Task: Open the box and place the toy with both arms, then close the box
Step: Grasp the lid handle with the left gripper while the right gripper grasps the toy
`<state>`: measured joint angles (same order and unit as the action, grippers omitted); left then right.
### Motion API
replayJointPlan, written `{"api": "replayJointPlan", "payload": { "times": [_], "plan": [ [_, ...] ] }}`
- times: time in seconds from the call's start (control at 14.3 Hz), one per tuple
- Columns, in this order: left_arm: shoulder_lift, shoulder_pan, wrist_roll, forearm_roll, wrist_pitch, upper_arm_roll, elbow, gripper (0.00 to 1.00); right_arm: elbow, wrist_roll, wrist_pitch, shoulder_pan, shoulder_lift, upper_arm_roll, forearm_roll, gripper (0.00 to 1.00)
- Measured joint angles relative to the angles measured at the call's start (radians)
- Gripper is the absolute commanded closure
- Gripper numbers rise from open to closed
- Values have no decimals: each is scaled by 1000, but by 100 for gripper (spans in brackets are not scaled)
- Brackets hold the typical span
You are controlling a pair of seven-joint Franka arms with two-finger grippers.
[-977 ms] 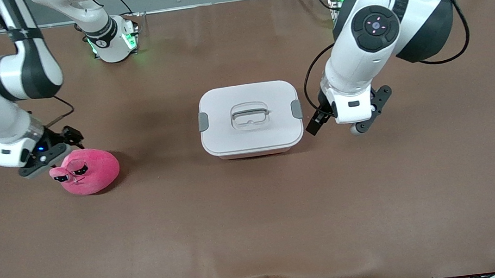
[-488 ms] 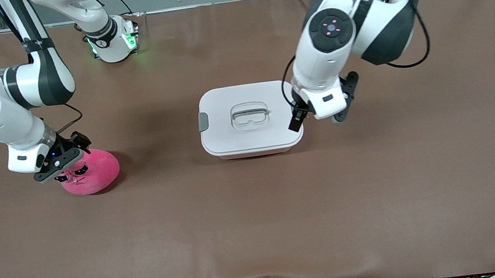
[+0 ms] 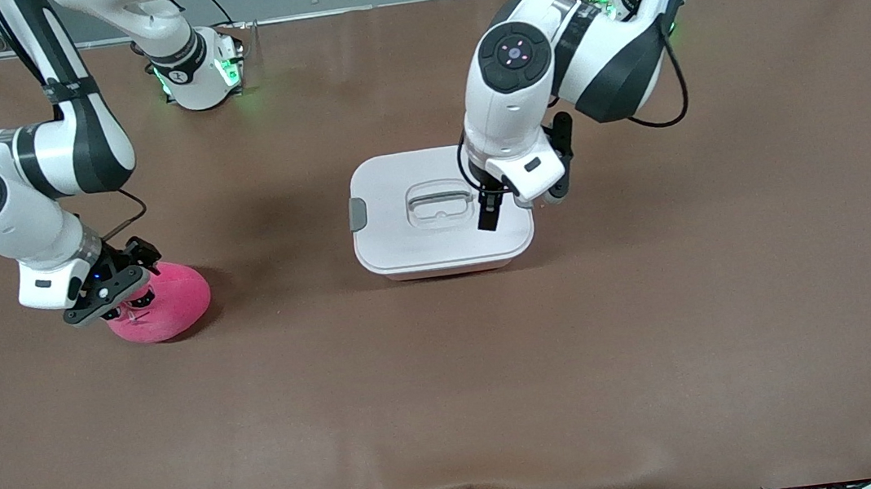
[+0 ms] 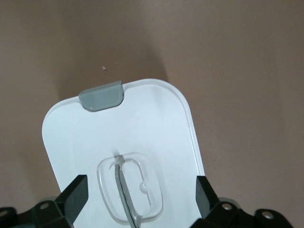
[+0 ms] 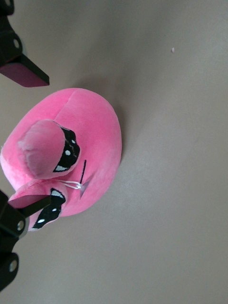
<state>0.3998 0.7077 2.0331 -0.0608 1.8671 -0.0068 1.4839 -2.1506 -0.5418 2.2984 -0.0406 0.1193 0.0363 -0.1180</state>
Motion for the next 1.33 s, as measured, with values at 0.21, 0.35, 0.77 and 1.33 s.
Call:
{"api": "replayJointPlan", "payload": {
  "times": [0.21, 0.35, 0.77, 1.33],
  "plan": [
    [35, 44, 120, 6, 55, 0, 0, 0, 0, 0, 14, -1, 22, -1, 0, 0],
    [61, 70, 182, 15, 81, 0, 1, 0, 0, -8, 19, -1, 31, -1, -1, 2],
    [86, 111, 309, 35, 168, 0, 44, 0, 0, -67, 68, 12, 64, 2, -1, 39],
    [86, 165, 428, 128, 263, 1, 127, 38, 0, -85, 68, 31, 73, 3, -1, 100]
  ]
}}
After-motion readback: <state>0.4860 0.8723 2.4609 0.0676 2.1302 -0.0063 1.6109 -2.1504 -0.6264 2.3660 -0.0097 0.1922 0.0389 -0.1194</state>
